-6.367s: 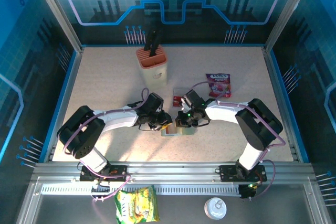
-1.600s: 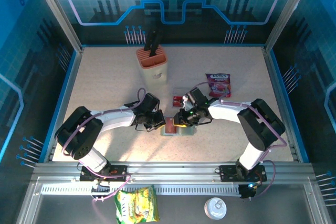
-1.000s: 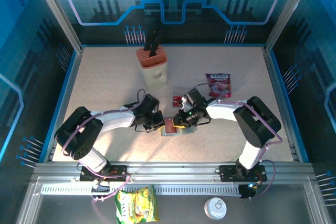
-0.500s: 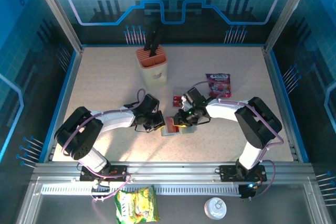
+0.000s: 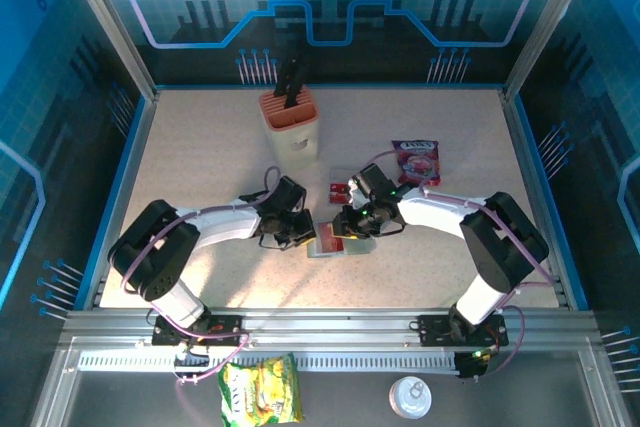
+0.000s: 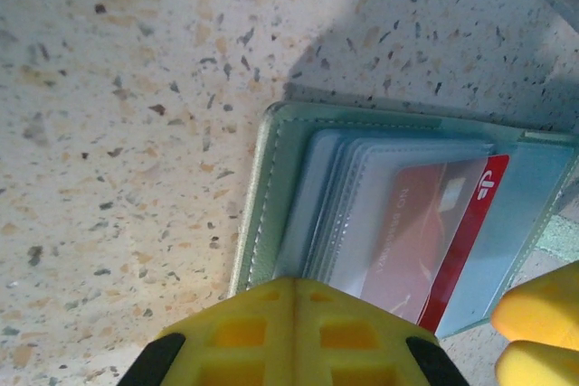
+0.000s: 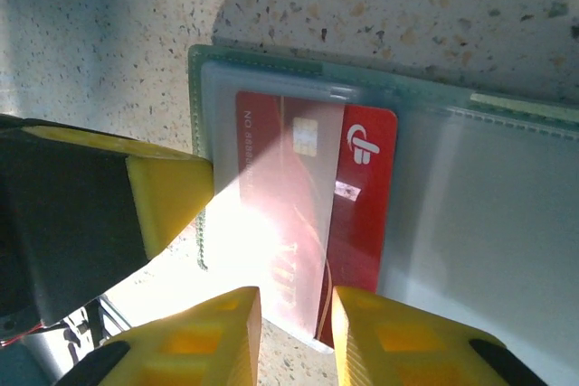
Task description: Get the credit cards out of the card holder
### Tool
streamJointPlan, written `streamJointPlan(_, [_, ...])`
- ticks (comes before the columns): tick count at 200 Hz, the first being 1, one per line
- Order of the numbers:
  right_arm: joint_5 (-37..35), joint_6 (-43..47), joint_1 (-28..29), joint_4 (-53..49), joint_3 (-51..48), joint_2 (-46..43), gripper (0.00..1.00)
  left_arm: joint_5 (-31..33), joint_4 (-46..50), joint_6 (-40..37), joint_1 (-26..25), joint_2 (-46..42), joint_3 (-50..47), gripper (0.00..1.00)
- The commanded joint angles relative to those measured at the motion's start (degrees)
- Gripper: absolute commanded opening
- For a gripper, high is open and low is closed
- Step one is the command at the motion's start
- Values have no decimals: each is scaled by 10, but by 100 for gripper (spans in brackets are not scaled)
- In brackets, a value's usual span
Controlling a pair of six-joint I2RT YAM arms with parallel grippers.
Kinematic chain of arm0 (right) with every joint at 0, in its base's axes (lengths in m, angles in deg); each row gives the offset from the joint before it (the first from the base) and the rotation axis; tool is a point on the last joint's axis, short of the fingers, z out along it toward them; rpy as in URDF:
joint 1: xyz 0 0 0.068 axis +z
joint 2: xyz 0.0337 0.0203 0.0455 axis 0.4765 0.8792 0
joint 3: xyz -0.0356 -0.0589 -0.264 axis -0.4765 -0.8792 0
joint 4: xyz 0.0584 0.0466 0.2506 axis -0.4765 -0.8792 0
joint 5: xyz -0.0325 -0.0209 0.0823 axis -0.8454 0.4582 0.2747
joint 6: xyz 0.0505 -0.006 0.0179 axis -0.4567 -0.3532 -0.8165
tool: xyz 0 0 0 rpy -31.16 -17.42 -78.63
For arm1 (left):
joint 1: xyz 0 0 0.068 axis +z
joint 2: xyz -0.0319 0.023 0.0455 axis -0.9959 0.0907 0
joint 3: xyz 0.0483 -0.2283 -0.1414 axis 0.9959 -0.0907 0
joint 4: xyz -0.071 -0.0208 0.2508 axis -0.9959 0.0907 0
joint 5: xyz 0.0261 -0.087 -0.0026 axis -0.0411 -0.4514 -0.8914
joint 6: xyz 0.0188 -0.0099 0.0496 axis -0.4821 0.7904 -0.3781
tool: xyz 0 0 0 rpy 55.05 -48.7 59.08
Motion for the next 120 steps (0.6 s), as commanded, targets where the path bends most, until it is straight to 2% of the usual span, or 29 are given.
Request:
streamJointPlan(1, [-6, 7, 0, -18, 2, -17, 27, 17, 39, -22, 1, -9, 17, 0])
streamJointPlan(48, [-4, 8, -4, -15, 0, -15, 27, 11, 53, -23, -2, -50, 31, 0])
streamJointPlan(86, [-2, 8, -12, -9, -4, -10, 27, -3, 67, -25, -29, -23, 64, 0])
streamJointPlan(120, [0, 10, -18, -7, -4, -17, 28, 14, 73, -26, -42, 0, 71, 0])
